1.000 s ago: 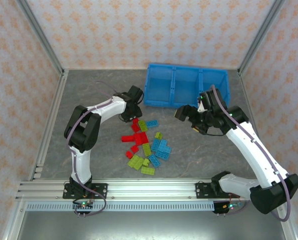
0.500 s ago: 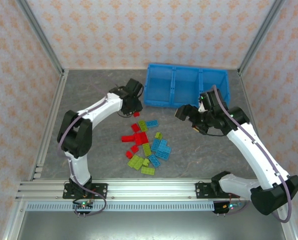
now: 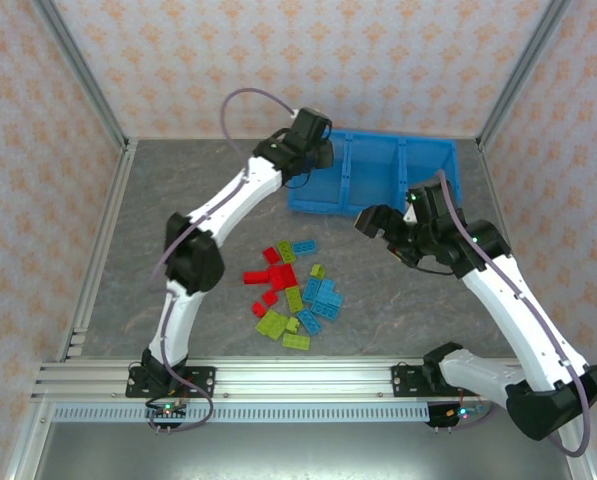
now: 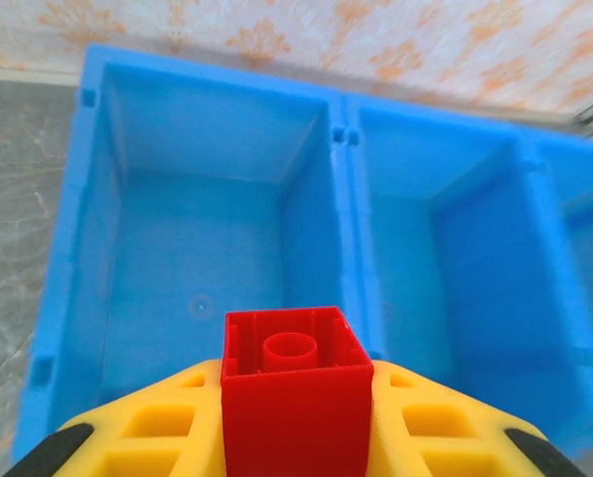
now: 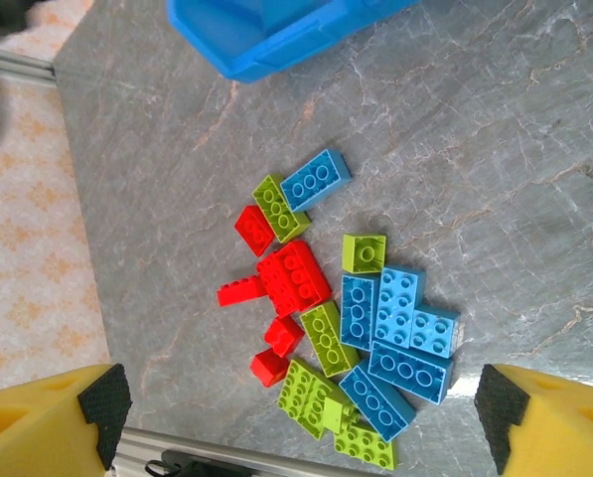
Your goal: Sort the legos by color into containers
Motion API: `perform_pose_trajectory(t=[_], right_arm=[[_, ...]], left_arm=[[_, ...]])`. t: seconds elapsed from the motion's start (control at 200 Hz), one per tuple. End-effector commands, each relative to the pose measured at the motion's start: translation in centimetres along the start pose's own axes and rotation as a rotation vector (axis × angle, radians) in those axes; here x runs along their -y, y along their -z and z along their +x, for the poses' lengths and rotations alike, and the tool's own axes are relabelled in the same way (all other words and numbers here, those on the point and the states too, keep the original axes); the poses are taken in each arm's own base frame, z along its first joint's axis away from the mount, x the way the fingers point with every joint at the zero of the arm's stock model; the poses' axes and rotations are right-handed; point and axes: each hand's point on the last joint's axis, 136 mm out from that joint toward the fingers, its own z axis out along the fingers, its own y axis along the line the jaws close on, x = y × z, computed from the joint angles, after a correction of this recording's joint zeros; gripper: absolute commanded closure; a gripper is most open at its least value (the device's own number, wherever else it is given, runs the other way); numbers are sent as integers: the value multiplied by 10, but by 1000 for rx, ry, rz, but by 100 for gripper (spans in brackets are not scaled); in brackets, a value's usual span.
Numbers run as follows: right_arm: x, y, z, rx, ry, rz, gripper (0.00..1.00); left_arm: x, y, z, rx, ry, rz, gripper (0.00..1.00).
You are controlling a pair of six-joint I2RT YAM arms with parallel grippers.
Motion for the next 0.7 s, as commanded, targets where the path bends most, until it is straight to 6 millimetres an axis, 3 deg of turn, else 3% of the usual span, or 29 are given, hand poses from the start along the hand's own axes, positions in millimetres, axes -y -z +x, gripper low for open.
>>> perform_pose_trajectory(t=[0.0,0.16,0.375,0.535,0.646,0.661,0.696], right_arm=[[5,10,1,35,-7,13,8],[8,12,2,36,-11,22,8],[6,6,0,34,-10,18,8],[10,-4,-1,20,1,46,8],[12,-15,-2,8,4,60,8],[11,-16,-2,5,7,59,8],[10,-21,-2,-6,17,63,8]], left_arm=[[-8,-19,-12,29,-96,-61,73],[1,-30,-17,36,-118,-31,65],[8,3,-38,82,-130,-11,53],[20,67,-61,164,-126,76,51],[19,131,-77,278,-110,133,50],[20,150,-82,300,-109,149,50],[19,173,-83,318,-119,168,50]])
